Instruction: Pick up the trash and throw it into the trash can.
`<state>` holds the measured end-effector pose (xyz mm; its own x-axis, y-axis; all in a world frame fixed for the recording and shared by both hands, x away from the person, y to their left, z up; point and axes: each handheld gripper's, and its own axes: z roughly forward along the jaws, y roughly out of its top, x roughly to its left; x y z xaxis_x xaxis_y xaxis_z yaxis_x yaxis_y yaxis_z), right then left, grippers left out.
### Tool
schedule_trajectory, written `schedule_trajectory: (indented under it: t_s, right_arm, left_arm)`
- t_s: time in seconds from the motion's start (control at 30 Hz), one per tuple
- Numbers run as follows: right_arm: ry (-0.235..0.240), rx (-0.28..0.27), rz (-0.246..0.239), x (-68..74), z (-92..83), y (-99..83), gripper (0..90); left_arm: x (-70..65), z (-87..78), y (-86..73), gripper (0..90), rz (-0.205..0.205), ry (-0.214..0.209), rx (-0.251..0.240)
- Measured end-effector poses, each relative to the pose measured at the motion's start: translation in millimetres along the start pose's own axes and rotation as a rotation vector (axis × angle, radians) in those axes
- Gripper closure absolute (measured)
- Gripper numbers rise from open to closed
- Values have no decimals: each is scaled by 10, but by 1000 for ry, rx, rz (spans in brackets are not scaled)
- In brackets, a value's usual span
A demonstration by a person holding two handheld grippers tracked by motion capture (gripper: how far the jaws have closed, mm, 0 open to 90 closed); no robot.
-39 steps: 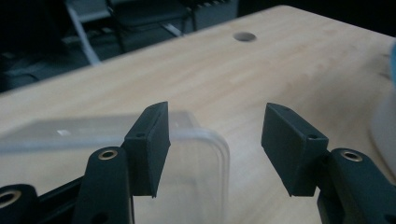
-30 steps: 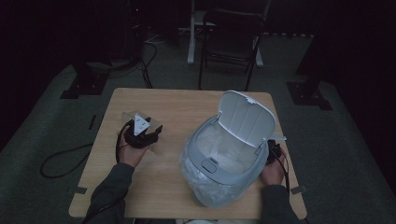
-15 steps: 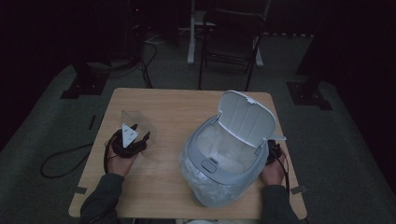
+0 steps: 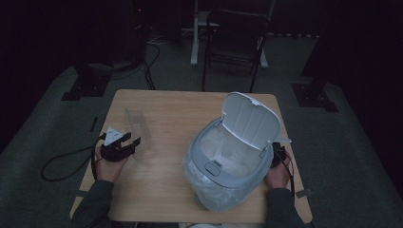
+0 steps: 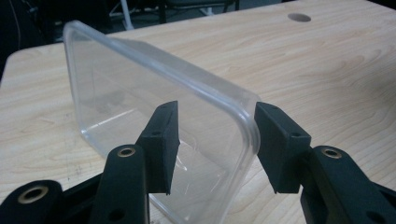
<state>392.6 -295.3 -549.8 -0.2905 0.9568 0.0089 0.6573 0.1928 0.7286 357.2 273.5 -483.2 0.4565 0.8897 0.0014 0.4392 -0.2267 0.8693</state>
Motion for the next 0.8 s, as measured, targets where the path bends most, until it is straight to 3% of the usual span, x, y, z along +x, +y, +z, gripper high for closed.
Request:
schedule_trajectory:
  t_s: [0.2, 0.63, 0.8]
  right_arm:
    - [0, 0, 0, 0, 0, 0, 156]
    - [0, 0, 0, 0, 0, 0, 156]
    - [0, 0, 0, 0, 0, 0, 156]
  left_arm:
    - [3, 35, 31, 658, -1, 11, -6]
    - [72, 40, 51, 819, -23, -16, -20]
    - [118, 15, 45, 840, -56, -93, -45]
